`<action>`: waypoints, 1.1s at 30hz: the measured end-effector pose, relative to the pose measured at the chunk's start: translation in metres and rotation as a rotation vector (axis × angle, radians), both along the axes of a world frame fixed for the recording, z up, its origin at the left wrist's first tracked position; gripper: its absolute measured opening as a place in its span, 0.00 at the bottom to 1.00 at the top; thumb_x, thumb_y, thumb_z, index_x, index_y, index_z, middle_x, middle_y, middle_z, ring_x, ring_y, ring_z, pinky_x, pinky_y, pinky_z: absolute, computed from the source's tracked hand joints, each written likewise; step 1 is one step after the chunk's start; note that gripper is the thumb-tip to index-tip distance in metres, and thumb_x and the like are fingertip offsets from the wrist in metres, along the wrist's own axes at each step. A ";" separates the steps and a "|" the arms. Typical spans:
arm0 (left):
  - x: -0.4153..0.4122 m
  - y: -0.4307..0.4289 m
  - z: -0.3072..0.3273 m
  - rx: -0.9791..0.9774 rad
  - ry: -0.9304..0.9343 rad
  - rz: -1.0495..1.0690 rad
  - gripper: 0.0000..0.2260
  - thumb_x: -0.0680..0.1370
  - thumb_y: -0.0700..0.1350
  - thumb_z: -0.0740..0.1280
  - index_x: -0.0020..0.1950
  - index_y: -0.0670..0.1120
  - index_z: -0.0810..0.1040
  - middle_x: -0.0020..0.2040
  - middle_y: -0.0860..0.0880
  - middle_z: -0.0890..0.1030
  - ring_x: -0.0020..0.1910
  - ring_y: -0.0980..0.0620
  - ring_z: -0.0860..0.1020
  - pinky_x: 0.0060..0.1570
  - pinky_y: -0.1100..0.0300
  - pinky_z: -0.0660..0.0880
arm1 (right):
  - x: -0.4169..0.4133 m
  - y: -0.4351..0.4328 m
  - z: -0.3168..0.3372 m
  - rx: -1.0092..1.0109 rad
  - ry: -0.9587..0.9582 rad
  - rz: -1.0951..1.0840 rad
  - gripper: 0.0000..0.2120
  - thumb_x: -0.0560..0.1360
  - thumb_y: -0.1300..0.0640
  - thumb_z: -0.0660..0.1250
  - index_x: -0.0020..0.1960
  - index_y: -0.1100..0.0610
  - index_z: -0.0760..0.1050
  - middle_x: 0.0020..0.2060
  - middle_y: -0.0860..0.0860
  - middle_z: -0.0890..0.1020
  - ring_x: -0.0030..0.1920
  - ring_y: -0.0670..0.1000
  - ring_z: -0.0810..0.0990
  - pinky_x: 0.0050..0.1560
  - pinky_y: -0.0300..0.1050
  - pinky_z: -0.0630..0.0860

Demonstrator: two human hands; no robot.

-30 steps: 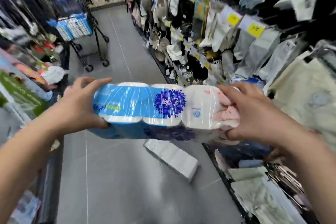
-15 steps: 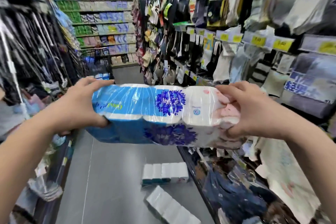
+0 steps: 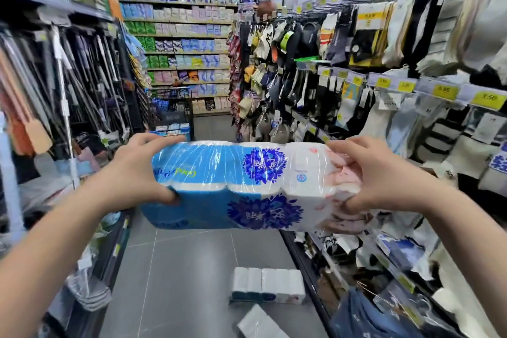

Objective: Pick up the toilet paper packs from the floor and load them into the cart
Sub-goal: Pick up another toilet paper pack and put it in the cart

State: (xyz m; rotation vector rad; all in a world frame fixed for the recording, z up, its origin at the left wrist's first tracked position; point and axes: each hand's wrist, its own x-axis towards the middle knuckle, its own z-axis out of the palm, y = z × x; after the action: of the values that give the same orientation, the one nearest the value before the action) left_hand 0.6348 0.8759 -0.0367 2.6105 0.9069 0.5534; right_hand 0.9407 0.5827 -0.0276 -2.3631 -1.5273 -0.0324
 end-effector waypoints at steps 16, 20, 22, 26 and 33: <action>-0.016 0.102 -0.020 -0.035 0.005 0.175 0.52 0.54 0.53 0.81 0.76 0.65 0.66 0.66 0.54 0.64 0.72 0.45 0.65 0.75 0.49 0.62 | 0.023 0.154 -0.021 -0.001 0.018 0.144 0.57 0.52 0.44 0.75 0.79 0.39 0.57 0.67 0.43 0.62 0.70 0.48 0.60 0.71 0.47 0.65; 0.001 0.136 -0.020 -0.031 0.011 0.219 0.53 0.50 0.58 0.78 0.76 0.66 0.65 0.68 0.53 0.65 0.72 0.45 0.65 0.75 0.45 0.64 | 0.050 0.200 -0.027 -0.007 0.022 0.196 0.57 0.53 0.44 0.75 0.79 0.39 0.56 0.67 0.43 0.62 0.70 0.47 0.59 0.71 0.45 0.65; 0.014 0.153 -0.018 -0.038 0.017 0.231 0.52 0.53 0.55 0.80 0.76 0.66 0.65 0.69 0.53 0.64 0.72 0.45 0.65 0.74 0.46 0.65 | 0.067 0.226 -0.028 -0.004 0.022 0.216 0.57 0.52 0.44 0.74 0.79 0.40 0.56 0.68 0.44 0.63 0.70 0.49 0.60 0.72 0.46 0.65; 0.042 0.189 -0.012 -0.015 0.038 0.265 0.50 0.58 0.49 0.83 0.76 0.65 0.65 0.70 0.52 0.64 0.72 0.47 0.65 0.71 0.52 0.64 | 0.103 0.279 -0.028 0.006 0.016 0.270 0.54 0.57 0.47 0.77 0.79 0.41 0.57 0.68 0.45 0.63 0.72 0.49 0.58 0.70 0.42 0.62; 0.066 0.252 -0.015 -0.025 0.042 0.346 0.50 0.56 0.52 0.81 0.76 0.66 0.65 0.69 0.54 0.65 0.71 0.48 0.65 0.72 0.50 0.66 | 0.145 0.376 -0.031 0.000 0.035 0.366 0.57 0.52 0.40 0.70 0.80 0.41 0.56 0.67 0.45 0.63 0.71 0.49 0.59 0.72 0.44 0.64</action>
State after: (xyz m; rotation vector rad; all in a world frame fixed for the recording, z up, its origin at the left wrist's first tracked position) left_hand 0.7011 1.1280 -0.0515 2.4635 1.3822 0.5677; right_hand 1.0855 0.9583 -0.0589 -2.0363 -1.9138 0.0928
